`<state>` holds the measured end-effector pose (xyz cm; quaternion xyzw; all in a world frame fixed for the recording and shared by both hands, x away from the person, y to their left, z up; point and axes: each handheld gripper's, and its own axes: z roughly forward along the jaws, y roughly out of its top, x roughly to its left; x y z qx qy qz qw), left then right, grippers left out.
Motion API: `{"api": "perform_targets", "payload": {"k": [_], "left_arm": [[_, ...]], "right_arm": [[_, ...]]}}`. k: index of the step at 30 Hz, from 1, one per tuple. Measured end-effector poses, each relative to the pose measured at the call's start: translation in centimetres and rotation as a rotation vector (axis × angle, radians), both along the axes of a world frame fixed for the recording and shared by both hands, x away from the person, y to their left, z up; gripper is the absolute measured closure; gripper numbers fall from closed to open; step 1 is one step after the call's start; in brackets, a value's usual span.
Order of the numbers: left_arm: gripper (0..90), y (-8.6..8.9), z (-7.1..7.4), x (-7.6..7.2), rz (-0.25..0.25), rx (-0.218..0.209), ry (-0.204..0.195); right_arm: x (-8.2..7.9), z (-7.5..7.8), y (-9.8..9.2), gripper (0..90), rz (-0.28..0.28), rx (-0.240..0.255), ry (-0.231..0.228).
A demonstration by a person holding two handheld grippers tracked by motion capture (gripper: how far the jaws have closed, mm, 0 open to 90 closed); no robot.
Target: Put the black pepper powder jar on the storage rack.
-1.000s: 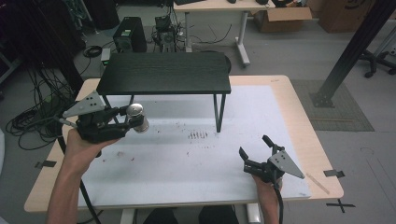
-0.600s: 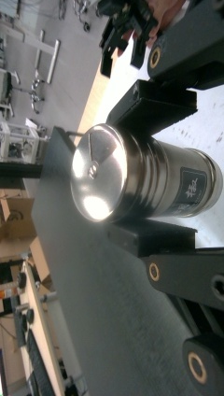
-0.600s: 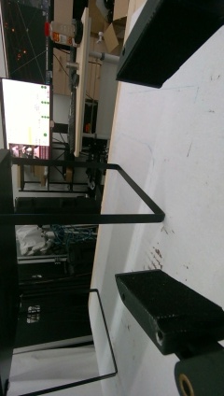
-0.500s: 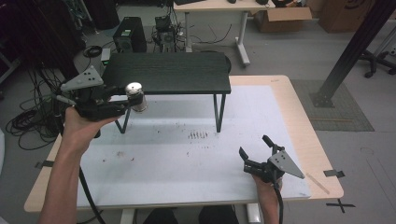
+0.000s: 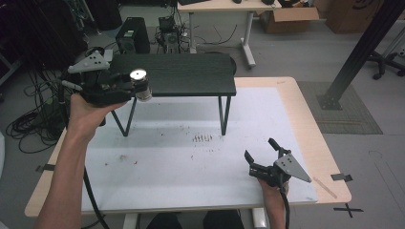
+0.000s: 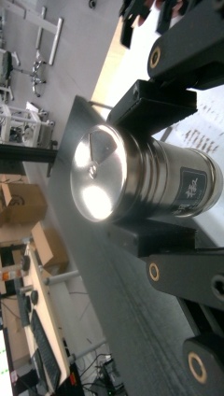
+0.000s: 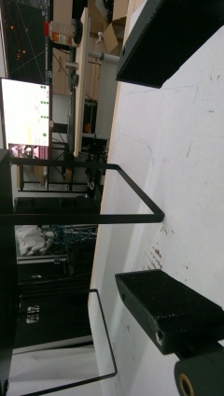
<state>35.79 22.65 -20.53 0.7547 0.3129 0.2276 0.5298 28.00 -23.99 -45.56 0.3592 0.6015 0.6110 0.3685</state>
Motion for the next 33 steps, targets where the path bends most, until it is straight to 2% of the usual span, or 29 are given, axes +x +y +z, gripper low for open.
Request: {"api": "perform_targets", "payload": {"k": [10,17,24,33], "left_arm": [[49.4,-0.5,0.6,2.8,0.077,0.008,-0.008],[49.4,-0.8,-0.3,4.7,0.154,0.020,0.008],[49.4,-0.6,-1.0,6.1,0.209,-0.011,0.030],[49.3,-0.5,-1.7,7.0,0.234,-0.005,0.070]], "right_arm": [[0.0,0.0,0.0,4.3,0.000,0.001,0.000],[0.0,0.0,0.0,4.3,0.000,0.000,-0.001],[0.0,0.0,0.0,4.3,0.000,0.001,-0.001],[0.0,0.0,0.0,4.3,0.000,0.001,-0.002]]}}
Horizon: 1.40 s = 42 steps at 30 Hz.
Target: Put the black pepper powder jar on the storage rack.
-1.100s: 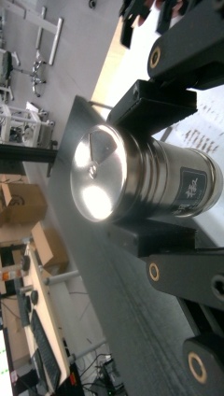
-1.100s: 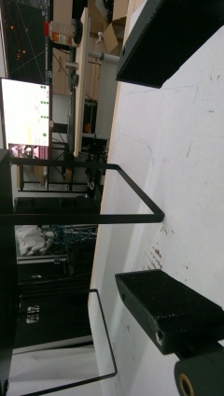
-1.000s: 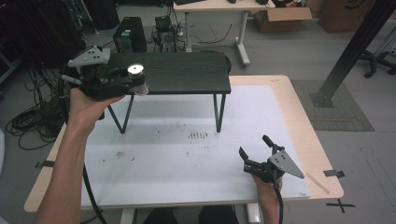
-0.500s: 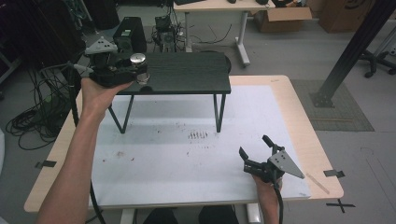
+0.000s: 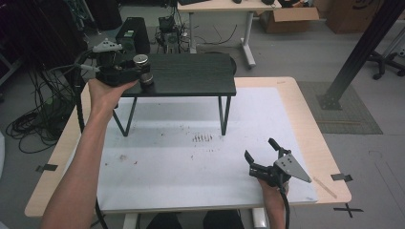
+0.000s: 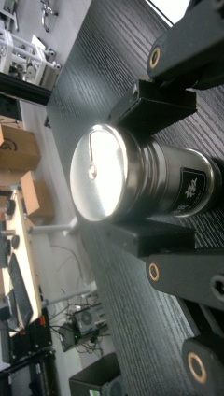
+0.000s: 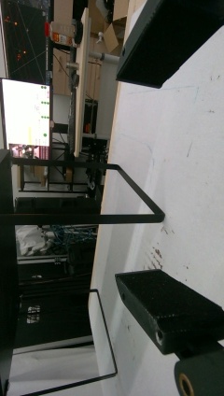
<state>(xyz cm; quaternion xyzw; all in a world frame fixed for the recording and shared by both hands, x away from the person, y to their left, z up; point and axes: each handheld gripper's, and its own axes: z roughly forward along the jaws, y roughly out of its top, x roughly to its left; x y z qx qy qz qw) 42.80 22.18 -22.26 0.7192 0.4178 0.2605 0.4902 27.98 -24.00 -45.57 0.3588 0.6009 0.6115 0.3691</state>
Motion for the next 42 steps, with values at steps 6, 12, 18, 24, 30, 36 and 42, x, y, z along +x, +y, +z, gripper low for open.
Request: {"api": "perform_targets", "payload": {"k": [6,12,18,24,30,36,42], "left_arm": [[49.3,0.17,-0.26,0.13,0.006,-0.012,0.007],[49.2,0.13,-0.40,0.05,-0.001,-0.004,-0.008],[49.2,0.04,-0.45,0.02,0.000,0.002,-0.016],[49.1,0.04,-0.49,0.06,0.000,0.004,-0.020],[44.3,0.06,-0.47,0.07,0.007,-0.004,-0.020],[26.8,0.07,-0.39,-0.03,0.020,-0.006,-0.027],[9.7,0.10,-0.29,-0.24,0.017,-0.011,-0.044]], "right_arm": [[0.00,0.00,0.00,4.3,0.000,0.000,0.000],[0.00,0.00,0.00,4.3,0.000,0.000,0.000],[-0.01,0.00,0.00,4.3,0.000,0.000,-0.001],[-0.01,0.00,-0.01,4.3,0.000,0.000,-0.001],[-0.01,0.00,0.00,4.3,0.000,0.000,-0.001],[-0.01,0.00,0.00,4.3,0.000,-0.001,-0.001],[-0.01,0.00,0.01,4.3,-0.001,-0.001,0.000]]}}
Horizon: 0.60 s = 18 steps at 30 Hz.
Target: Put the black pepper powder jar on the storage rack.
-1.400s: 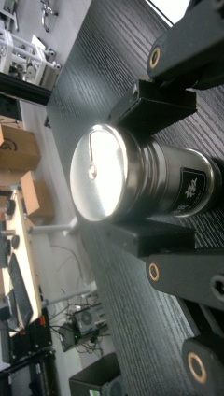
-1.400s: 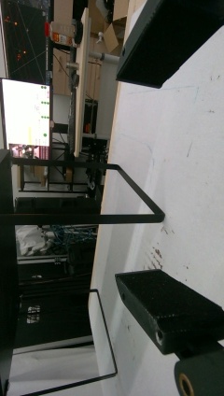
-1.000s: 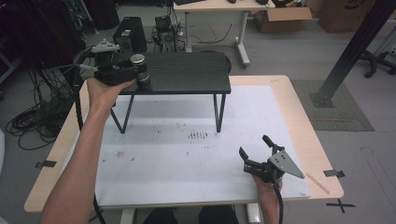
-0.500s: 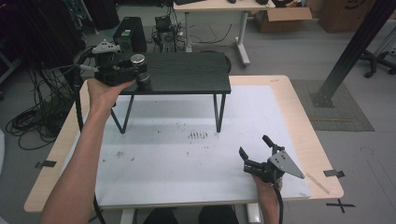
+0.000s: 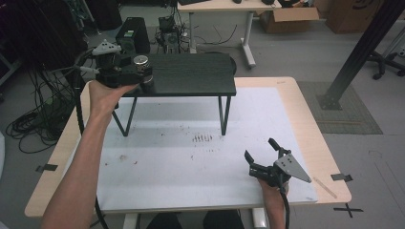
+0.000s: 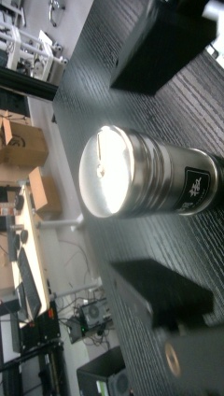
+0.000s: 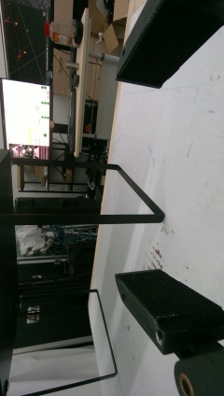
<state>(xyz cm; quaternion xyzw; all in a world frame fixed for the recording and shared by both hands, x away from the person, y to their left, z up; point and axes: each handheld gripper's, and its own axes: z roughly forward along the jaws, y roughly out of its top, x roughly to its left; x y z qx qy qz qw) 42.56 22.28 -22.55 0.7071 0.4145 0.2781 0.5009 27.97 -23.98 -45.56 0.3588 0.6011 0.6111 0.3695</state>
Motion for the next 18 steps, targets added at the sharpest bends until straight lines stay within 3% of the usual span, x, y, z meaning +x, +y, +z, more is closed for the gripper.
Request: {"api": "perform_targets", "payload": {"k": [6,15,18], "left_arm": [[0.2,0.02,0.13,-0.23,-0.001,-0.018,-0.006],[0.2,0.04,0.18,-0.74,-0.023,0.008,-0.002],[0.2,0.13,0.14,-0.97,-0.029,-0.005,-0.006]], "right_arm": [[0.01,0.00,0.01,4.4,0.000,0.000,0.001],[0.02,0.01,0.01,4.4,0.000,0.001,0.002],[0.03,0.01,0.00,4.4,0.001,0.000,0.002]]}}
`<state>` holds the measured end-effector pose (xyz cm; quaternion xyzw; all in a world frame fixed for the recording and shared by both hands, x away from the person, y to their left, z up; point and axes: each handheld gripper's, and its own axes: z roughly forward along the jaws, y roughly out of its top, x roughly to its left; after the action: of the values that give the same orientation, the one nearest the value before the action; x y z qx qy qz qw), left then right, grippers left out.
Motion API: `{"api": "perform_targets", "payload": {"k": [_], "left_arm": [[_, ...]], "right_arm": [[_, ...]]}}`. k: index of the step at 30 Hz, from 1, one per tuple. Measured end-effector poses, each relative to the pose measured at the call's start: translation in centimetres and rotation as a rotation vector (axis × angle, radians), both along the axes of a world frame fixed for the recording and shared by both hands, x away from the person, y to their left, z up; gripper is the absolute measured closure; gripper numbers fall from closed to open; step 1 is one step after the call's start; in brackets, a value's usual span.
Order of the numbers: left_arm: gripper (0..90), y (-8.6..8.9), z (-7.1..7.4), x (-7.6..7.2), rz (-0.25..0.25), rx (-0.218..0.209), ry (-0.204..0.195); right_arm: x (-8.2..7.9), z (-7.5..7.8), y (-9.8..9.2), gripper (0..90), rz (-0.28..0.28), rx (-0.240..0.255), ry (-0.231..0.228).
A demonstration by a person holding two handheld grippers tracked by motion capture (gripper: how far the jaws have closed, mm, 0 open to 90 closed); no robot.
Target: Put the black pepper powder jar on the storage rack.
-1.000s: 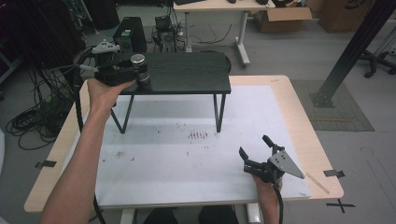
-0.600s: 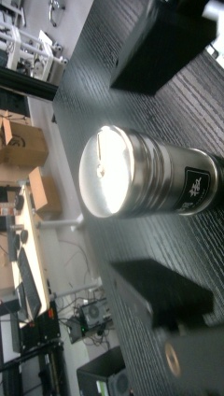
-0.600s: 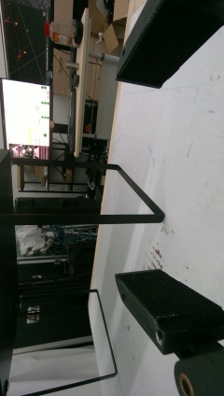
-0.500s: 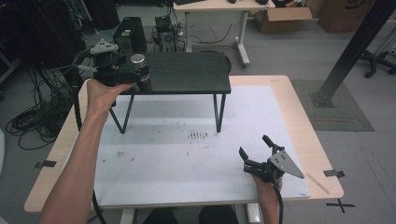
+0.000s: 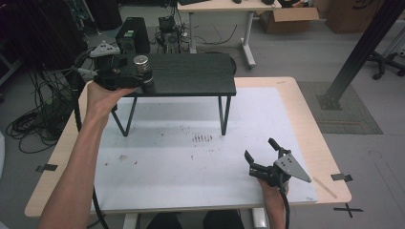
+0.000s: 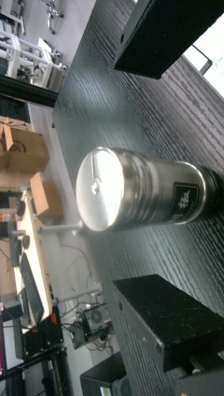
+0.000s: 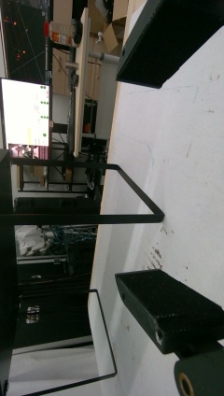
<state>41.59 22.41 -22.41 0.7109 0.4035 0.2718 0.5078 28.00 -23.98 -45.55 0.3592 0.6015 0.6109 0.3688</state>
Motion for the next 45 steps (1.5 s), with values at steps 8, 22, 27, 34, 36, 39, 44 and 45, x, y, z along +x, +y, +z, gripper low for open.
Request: {"api": "perform_targets", "payload": {"k": [8,22,27,34,36,39,44,45], "left_arm": [[0.3,0.4,-0.5,-0.5,0.006,0.007,-0.006],[0.6,2.1,-0.5,-4.0,0.020,0.028,-0.076],[0.7,3.0,-1.0,-5.5,0.024,0.018,-0.094],[0.7,4.1,-1.7,-7.4,0.030,0.000,-0.111],[0.7,4.4,-1.9,-7.8,0.031,-0.001,-0.115],[0.7,4.8,-2.4,-8.5,0.031,-0.001,-0.117],[0.7,5.4,-3.5,-9.5,0.028,-0.008,-0.130],[0.7,5.5,-3.6,-9.7,0.028,-0.008,-0.133]], "right_arm": [[0.0,0.0,0.0,4.4,0.000,-0.001,0.000],[0.0,0.0,0.0,4.5,0.000,-0.001,0.000],[0.0,0.0,0.0,4.5,0.000,-0.002,0.000],[0.0,0.0,0.0,4.5,0.000,-0.003,-0.001],[0.0,0.0,0.0,4.5,0.000,-0.003,0.000],[0.0,0.0,0.0,4.5,0.000,-0.003,0.001],[0.0,0.0,0.0,4.5,0.000,-0.003,0.001],[0.0,0.0,0.0,4.5,0.000,-0.004,0.001]]}}
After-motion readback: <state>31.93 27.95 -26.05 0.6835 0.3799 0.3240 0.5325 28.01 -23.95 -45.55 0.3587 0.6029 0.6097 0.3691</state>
